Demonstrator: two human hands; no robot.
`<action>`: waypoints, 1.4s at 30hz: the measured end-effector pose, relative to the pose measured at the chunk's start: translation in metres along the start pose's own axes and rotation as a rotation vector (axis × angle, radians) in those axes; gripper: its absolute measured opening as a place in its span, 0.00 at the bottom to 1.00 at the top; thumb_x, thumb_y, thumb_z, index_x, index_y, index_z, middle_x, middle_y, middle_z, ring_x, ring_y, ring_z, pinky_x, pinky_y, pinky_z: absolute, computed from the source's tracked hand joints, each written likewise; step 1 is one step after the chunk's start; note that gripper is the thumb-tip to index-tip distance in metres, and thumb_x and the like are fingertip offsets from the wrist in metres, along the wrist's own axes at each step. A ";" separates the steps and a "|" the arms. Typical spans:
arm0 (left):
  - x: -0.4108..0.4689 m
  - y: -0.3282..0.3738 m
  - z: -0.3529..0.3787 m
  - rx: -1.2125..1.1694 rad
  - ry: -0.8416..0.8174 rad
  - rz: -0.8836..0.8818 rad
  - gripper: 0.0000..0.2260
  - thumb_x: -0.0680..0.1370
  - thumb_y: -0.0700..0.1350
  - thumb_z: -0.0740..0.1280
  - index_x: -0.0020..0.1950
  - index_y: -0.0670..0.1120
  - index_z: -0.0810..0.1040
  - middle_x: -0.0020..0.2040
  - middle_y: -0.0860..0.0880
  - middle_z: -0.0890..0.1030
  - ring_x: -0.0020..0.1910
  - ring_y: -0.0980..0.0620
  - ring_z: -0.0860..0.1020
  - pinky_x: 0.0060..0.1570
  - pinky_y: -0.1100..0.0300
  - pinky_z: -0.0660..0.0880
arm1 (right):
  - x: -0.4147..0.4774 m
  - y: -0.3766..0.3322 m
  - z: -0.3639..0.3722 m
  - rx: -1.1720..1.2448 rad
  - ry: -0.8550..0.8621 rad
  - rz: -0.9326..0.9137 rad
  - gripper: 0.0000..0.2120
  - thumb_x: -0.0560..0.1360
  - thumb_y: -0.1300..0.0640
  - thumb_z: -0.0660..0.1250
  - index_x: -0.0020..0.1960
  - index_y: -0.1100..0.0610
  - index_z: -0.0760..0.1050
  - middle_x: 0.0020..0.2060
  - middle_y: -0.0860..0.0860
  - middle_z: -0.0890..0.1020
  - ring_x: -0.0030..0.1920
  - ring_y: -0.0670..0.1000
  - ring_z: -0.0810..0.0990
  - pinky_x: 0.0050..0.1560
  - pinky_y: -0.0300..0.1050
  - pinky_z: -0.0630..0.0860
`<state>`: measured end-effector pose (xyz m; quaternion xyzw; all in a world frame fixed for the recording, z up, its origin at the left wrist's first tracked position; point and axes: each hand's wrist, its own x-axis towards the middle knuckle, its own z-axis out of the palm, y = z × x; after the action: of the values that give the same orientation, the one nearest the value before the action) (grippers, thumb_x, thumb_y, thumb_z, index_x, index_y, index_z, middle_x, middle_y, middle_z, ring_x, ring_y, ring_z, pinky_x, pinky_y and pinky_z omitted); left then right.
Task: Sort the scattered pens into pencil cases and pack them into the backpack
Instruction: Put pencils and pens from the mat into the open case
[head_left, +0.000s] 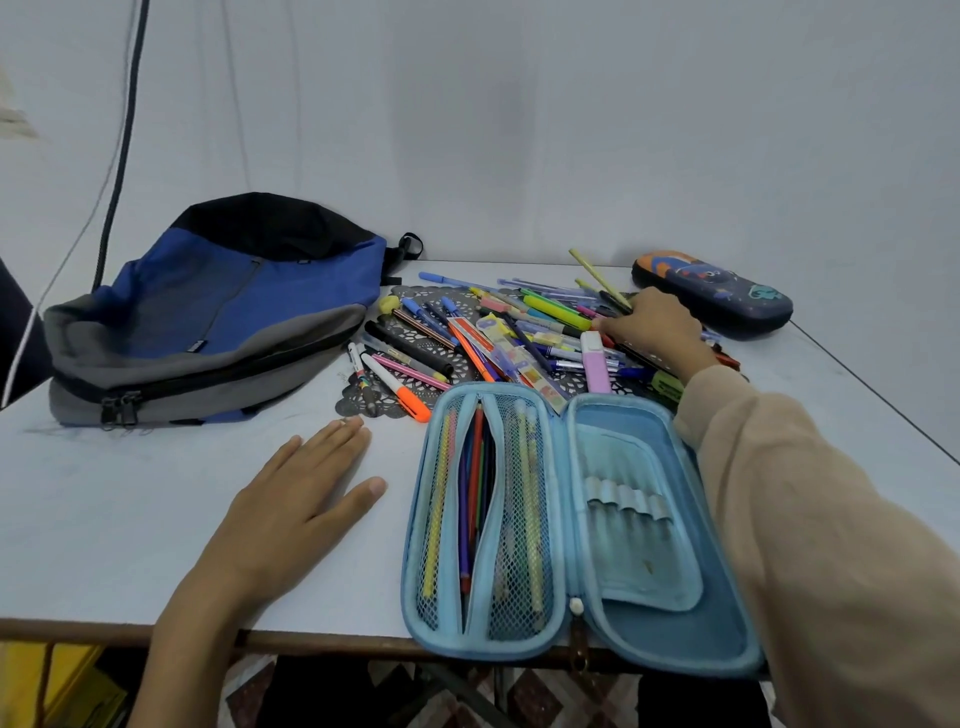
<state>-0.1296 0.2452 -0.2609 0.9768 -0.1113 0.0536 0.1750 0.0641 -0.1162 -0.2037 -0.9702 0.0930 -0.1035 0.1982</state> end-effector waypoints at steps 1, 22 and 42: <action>0.000 0.000 0.000 -0.004 0.004 0.001 0.39 0.69 0.74 0.40 0.78 0.61 0.52 0.74 0.69 0.46 0.68 0.79 0.40 0.68 0.73 0.36 | 0.000 -0.002 -0.001 0.007 0.029 0.006 0.19 0.72 0.43 0.70 0.46 0.59 0.74 0.42 0.55 0.79 0.44 0.58 0.78 0.42 0.47 0.70; 0.000 -0.003 0.001 -0.039 0.011 -0.006 0.39 0.70 0.74 0.41 0.78 0.60 0.54 0.76 0.67 0.49 0.73 0.73 0.44 0.72 0.68 0.40 | 0.016 -0.071 0.049 -0.325 0.158 -0.264 0.09 0.78 0.58 0.63 0.55 0.61 0.77 0.52 0.60 0.81 0.53 0.62 0.79 0.44 0.46 0.68; 0.000 -0.001 0.000 -0.020 0.009 -0.004 0.38 0.70 0.74 0.40 0.78 0.61 0.53 0.76 0.68 0.48 0.71 0.76 0.41 0.68 0.73 0.35 | 0.015 -0.070 0.050 -0.374 0.152 -0.232 0.10 0.78 0.61 0.64 0.58 0.61 0.76 0.54 0.59 0.81 0.55 0.62 0.79 0.47 0.47 0.72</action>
<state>-0.1296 0.2459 -0.2613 0.9749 -0.1091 0.0564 0.1855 0.0999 -0.0377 -0.2176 -0.9837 0.0129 -0.1793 -0.0058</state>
